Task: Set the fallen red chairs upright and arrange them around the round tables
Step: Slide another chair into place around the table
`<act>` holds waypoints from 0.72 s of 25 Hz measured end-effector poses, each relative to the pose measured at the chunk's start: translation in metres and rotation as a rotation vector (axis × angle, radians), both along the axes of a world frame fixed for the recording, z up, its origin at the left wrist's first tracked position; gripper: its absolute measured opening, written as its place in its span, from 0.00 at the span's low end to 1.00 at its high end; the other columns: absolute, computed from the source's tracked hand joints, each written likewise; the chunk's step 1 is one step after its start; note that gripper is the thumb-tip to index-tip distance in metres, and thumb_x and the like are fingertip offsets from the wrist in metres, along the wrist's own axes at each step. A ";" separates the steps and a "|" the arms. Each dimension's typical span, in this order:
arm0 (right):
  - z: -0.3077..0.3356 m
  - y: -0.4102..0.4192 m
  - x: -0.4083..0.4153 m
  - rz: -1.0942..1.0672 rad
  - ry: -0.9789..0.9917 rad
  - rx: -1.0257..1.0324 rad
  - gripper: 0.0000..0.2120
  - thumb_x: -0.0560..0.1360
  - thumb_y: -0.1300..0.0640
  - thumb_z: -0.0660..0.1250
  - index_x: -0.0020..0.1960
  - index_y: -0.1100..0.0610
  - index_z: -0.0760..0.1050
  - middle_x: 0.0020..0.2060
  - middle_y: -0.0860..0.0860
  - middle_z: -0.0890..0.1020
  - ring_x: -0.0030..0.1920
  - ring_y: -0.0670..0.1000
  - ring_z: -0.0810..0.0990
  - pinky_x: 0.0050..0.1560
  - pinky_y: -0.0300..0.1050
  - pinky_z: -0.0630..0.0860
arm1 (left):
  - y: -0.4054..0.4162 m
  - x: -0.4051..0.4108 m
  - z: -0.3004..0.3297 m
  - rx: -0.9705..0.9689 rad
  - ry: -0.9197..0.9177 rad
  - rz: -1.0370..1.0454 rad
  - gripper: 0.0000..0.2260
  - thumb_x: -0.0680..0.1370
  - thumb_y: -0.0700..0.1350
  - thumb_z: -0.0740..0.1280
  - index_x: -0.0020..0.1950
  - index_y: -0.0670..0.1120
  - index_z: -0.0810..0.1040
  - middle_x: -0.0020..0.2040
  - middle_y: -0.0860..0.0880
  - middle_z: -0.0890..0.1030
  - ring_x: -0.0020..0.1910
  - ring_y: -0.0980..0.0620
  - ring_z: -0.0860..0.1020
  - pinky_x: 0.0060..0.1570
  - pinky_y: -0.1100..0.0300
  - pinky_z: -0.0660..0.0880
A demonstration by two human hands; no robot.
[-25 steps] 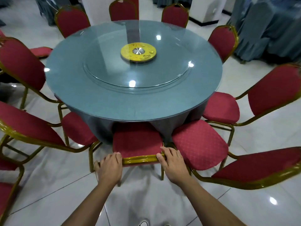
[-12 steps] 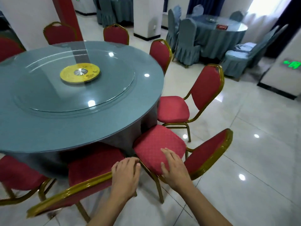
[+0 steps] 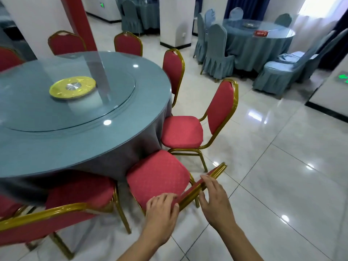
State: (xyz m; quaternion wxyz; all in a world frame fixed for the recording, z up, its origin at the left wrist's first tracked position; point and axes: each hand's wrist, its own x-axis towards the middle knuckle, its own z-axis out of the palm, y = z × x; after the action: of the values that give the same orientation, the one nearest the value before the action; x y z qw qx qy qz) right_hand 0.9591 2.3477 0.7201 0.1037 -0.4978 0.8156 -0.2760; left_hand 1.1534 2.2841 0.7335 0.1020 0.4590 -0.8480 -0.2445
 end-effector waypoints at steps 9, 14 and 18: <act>-0.017 -0.051 -0.116 0.169 0.034 0.199 0.23 0.83 0.41 0.51 0.77 0.43 0.63 0.75 0.44 0.67 0.74 0.47 0.63 0.75 0.48 0.59 | 0.017 -0.095 -0.053 -0.063 0.007 0.248 0.23 0.83 0.62 0.44 0.66 0.58 0.73 0.59 0.60 0.77 0.55 0.57 0.76 0.62 0.56 0.67; -0.039 -0.089 -0.142 0.332 0.130 0.261 0.38 0.78 0.35 0.28 0.72 0.40 0.69 0.70 0.40 0.72 0.74 0.43 0.62 0.77 0.42 0.38 | 0.000 -0.119 -0.075 -0.300 0.058 0.491 0.16 0.78 0.54 0.58 0.56 0.52 0.83 0.54 0.54 0.82 0.53 0.53 0.77 0.65 0.46 0.68; -0.042 -0.121 -0.155 0.357 0.033 0.184 0.37 0.78 0.34 0.30 0.68 0.42 0.72 0.67 0.42 0.74 0.72 0.45 0.65 0.78 0.45 0.41 | -0.022 -0.130 -0.068 -0.297 0.052 0.484 0.19 0.81 0.55 0.55 0.58 0.51 0.83 0.57 0.54 0.81 0.57 0.53 0.77 0.66 0.45 0.67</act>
State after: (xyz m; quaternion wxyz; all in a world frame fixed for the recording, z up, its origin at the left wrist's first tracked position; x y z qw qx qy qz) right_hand 0.8040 2.2271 0.6786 0.1826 -0.6274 0.7378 -0.1694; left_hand 1.0230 2.2618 0.6655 0.2454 0.6216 -0.7374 -0.0980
